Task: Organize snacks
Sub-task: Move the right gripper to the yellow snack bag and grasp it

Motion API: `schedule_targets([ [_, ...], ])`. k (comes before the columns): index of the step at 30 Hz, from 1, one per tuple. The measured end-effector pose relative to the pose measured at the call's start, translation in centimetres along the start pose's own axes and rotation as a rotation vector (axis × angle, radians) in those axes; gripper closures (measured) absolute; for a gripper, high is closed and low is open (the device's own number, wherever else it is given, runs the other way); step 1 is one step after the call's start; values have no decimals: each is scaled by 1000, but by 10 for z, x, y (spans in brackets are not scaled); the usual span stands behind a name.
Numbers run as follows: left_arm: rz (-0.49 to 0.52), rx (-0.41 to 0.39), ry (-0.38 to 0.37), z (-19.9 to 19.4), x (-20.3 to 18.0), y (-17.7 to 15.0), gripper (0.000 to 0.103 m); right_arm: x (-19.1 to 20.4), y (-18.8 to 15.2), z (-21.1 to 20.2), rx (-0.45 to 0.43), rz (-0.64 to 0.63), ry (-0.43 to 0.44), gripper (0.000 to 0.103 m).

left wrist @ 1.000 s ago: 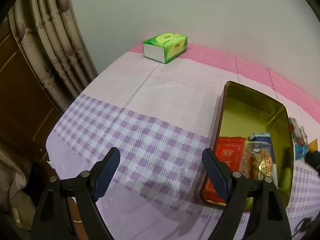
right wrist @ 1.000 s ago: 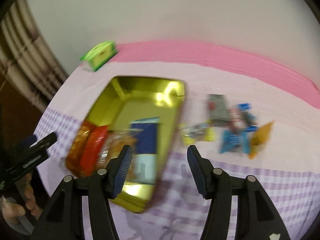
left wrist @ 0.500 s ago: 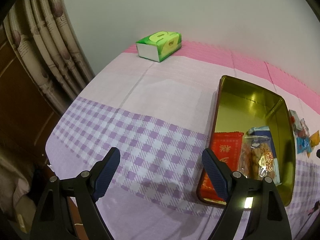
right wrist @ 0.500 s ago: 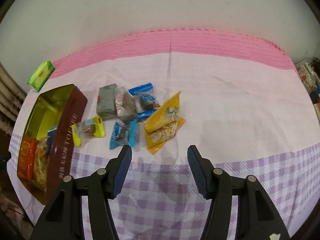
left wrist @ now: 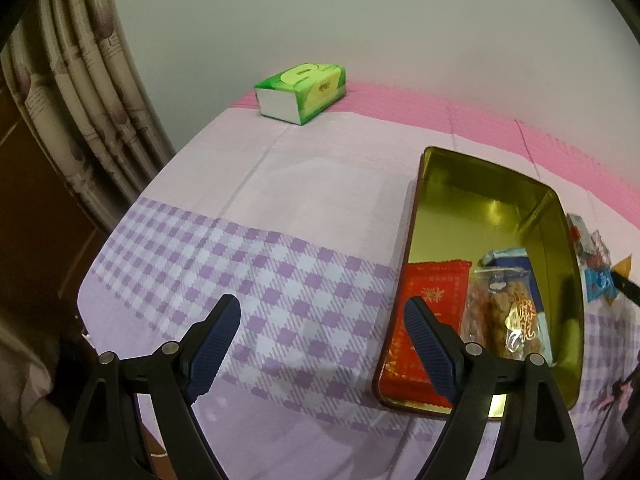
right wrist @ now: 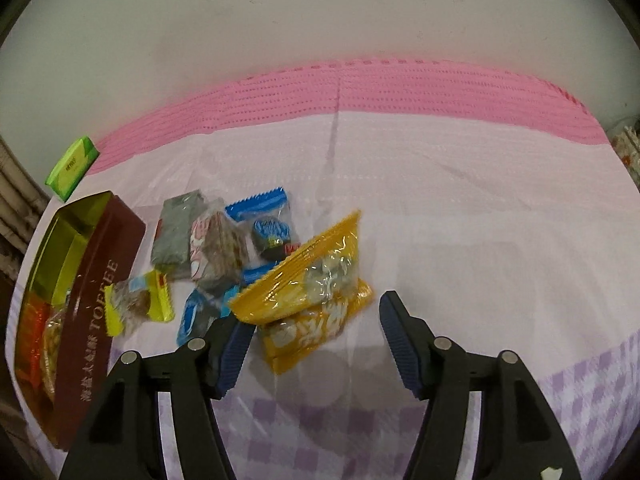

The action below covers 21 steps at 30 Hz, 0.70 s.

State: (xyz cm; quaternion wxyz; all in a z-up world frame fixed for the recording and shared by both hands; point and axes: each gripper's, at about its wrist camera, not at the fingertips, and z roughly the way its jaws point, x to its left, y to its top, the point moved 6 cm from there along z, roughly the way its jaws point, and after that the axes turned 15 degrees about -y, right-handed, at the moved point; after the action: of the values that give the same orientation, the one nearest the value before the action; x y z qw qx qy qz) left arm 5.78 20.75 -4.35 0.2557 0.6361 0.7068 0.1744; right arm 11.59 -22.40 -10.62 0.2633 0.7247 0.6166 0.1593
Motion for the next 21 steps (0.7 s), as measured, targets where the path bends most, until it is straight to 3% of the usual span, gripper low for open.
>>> schedule_targets([
  [9, 62, 1, 6, -2, -22, -1, 19, -5, 3, 1, -40, -17, 35, 49],
  [15, 68, -5, -63, -9, -54, 2, 19, -16, -7, -5, -37, -11, 74, 51],
  [21, 146, -3, -106, -9, -96, 5, 19, -21, -17, -12, -15, -32, 89, 48],
])
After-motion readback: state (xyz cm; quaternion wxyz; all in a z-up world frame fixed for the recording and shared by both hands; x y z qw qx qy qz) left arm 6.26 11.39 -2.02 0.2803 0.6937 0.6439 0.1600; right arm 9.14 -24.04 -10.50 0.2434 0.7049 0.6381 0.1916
